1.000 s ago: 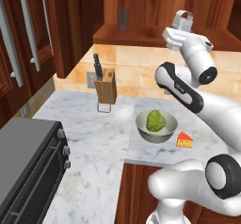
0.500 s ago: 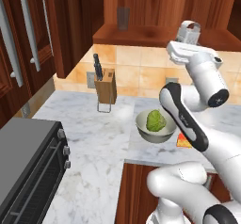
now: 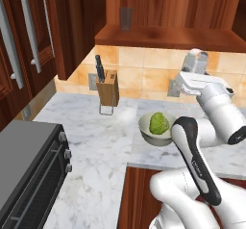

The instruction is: Pick the cheese from the fridge and the cheese grater from the cabinet and place them next to the salad bowl.

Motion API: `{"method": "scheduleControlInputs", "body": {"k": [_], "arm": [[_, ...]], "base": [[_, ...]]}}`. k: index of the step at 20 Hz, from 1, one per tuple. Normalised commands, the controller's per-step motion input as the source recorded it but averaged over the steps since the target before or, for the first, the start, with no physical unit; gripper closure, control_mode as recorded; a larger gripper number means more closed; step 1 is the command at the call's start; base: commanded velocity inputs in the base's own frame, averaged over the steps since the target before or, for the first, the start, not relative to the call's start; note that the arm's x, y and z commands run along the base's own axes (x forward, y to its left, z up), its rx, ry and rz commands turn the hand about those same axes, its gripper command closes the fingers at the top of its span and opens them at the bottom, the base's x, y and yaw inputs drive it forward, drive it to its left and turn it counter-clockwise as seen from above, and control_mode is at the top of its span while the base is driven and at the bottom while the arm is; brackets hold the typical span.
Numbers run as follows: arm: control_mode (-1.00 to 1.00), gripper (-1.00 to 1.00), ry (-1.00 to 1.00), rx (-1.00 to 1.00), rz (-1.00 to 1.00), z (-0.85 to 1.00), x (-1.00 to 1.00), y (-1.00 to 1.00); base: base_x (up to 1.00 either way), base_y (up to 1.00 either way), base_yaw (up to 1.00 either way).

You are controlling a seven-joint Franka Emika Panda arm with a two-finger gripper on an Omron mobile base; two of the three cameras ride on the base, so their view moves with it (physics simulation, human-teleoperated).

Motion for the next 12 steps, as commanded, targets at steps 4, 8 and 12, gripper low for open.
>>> {"method": "scheduleControlInputs", "body": {"k": [4,8,12], "arm": [[-1.0,1.0,0.03,0.0,0.19,-0.76,-0.57,0.11],[-1.0,1.0,-0.04,-0.07,0.21,-0.53,-0.32,0.38],[-1.0,1.0,0.01,0.0,0.23,-0.74,-0.14,0.52]], "base": [[0.0,0.0,0.0],[0.0,0.0,0.0],[0.0,0.0,0.0]]}}
